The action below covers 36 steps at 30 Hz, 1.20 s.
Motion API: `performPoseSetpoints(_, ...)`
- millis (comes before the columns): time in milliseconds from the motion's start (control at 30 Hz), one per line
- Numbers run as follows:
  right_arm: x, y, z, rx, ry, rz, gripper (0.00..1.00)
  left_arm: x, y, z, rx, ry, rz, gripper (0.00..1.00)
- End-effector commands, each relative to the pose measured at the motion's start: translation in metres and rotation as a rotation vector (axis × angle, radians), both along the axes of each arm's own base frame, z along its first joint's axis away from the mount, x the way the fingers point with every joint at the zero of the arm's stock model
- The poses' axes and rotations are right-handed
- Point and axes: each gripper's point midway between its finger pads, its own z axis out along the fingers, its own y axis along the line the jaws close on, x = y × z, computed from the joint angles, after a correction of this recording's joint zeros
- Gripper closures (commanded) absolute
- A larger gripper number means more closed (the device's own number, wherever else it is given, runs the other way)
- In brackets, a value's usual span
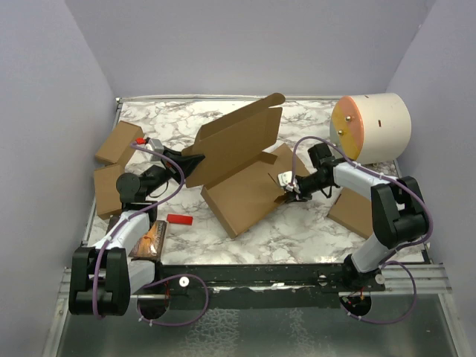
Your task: Fold the paper box
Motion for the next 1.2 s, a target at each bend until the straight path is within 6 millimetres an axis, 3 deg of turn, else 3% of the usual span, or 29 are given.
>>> performPoseSetpoints(0, -0.010, -0.004, -0.015, -0.114, -0.005, 0.106, 0.79, -0.007, -0.004, 0.005, 0.006, -0.043, -0.029, 1.00)
performPoseSetpoints(167, -0.009, -0.003, -0.023, -0.192, -0.036, 0.166, 0.98, -0.006, -0.004, 0.005, 0.007, -0.042, -0.029, 1.00)
performPoseSetpoints(367, -0.004, -0.004, -0.021, -0.224, -0.077, 0.188, 0.99, -0.007, -0.004, 0.005, 0.008, -0.047, -0.029, 1.00)
performPoseSetpoints(400, -0.002, -0.004, -0.019, -0.220, -0.077, 0.182, 0.98, -0.007, -0.004, 0.005, 0.009, -0.046, -0.029, 1.00)
performPoseSetpoints(533, 0.007, 0.000, -0.004, -0.198, -0.102, 0.109, 0.63, -0.007, -0.004, 0.005, 0.011, -0.048, -0.030, 1.00)
performPoseSetpoints(667, 0.016, 0.000, 0.021, -0.155, -0.144, 0.054, 0.49, -0.007, -0.004, 0.004, 0.013, -0.048, -0.030, 1.00)
performPoseSetpoints(967, 0.049, -0.026, 0.097, 0.072, -0.165, -0.166, 0.43, -0.009, -0.004, 0.006, 0.015, -0.063, -0.033, 1.00)
performPoseSetpoints(1100, 0.084, -0.037, 0.122, 0.199, -0.073, -0.482, 0.43, -0.010, -0.004, 0.007, 0.011, -0.066, -0.036, 1.00)
performPoseSetpoints(1167, 0.086, -0.032, 0.125, 0.260, 0.005, -0.554, 0.43, -0.010, -0.005, 0.008, 0.010, -0.071, -0.037, 1.00)
